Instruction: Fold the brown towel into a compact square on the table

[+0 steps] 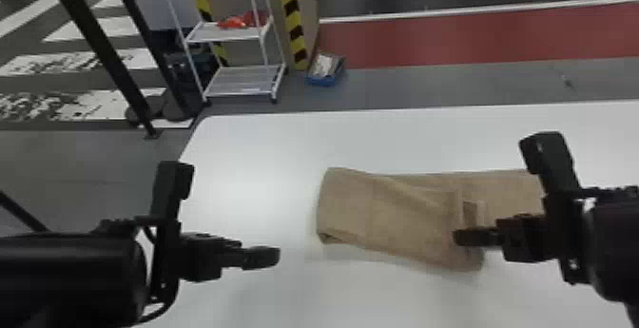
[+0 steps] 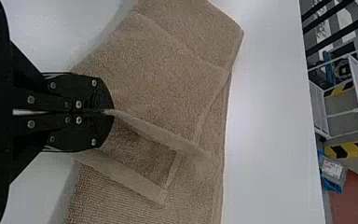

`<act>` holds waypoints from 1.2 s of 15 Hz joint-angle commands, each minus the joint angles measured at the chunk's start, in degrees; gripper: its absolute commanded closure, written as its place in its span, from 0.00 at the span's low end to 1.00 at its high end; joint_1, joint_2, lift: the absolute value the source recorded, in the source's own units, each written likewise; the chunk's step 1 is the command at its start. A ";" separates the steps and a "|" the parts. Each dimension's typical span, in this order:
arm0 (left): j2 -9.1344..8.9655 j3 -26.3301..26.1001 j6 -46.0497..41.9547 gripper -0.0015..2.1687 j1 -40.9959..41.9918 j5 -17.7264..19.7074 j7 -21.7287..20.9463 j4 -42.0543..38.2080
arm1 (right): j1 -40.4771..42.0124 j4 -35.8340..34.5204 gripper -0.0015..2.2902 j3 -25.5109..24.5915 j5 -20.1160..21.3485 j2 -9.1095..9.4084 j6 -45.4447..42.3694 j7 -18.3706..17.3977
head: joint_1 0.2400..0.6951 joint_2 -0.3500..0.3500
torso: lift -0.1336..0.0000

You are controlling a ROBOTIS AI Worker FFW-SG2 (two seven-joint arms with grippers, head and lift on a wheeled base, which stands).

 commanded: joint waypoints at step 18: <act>0.09 0.24 -0.30 0.04 0.42 0.01 -0.71 0.44 | -0.57 -0.35 0.13 -5.10 4.92 0.14 1.21 2.02 | 1.00 0.72 | 0.07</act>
